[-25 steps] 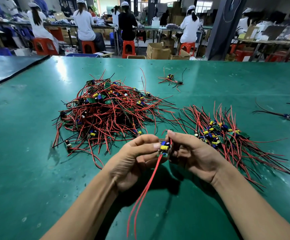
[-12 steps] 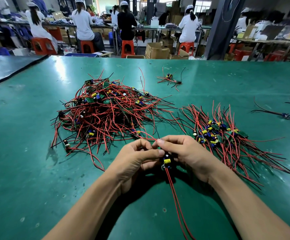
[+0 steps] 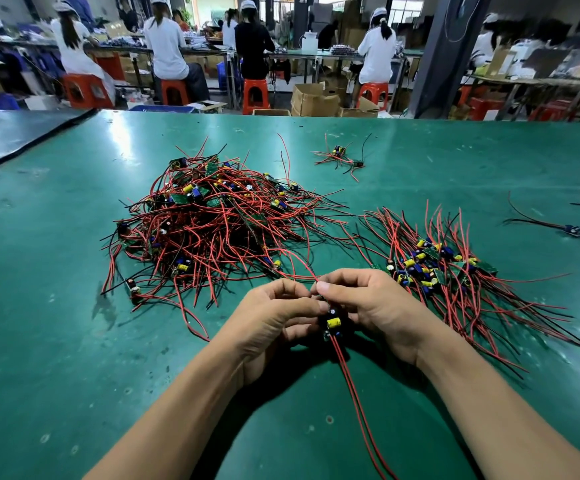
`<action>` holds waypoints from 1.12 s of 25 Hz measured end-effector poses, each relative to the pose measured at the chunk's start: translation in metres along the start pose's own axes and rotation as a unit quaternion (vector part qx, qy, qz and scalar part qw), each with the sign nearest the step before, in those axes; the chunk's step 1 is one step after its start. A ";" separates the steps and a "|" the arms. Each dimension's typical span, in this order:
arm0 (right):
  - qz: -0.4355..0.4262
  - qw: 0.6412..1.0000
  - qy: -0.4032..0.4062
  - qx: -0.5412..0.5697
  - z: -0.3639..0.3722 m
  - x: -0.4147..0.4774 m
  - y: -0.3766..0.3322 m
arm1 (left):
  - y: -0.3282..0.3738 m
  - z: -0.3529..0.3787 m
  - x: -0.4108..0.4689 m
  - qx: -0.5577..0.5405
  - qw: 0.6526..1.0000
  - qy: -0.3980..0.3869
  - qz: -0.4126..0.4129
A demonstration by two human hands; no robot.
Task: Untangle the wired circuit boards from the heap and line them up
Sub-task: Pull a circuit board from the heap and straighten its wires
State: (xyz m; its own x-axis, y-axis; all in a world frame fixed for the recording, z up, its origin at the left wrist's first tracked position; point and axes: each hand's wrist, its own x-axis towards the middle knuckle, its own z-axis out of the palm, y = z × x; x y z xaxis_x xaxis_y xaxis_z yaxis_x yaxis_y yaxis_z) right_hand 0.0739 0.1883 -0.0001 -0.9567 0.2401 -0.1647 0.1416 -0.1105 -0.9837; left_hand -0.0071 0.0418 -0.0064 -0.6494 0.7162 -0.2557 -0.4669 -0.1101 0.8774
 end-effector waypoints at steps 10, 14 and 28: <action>0.028 0.991 0.006 0.132 0.010 0.003 0.001 | 0.004 0.002 -0.003 0.002 0.999 -0.026 -0.019; 0.027 0.991 -0.004 0.134 0.008 0.003 0.002 | 0.000 0.003 -0.003 0.001 1.000 -0.009 -0.009; -0.016 0.990 0.059 0.124 0.006 0.008 0.007 | -0.002 0.005 -0.003 0.067 0.998 0.000 0.010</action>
State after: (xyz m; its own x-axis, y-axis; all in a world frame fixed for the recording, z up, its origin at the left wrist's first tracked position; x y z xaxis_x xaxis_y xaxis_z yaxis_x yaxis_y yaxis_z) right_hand 0.0655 0.1835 -0.0075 -0.9211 0.3573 -0.1545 0.0298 -0.3308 -0.9432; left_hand -0.0010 0.0429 -0.0051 -0.6579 0.7147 -0.2375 -0.3693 -0.0313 0.9288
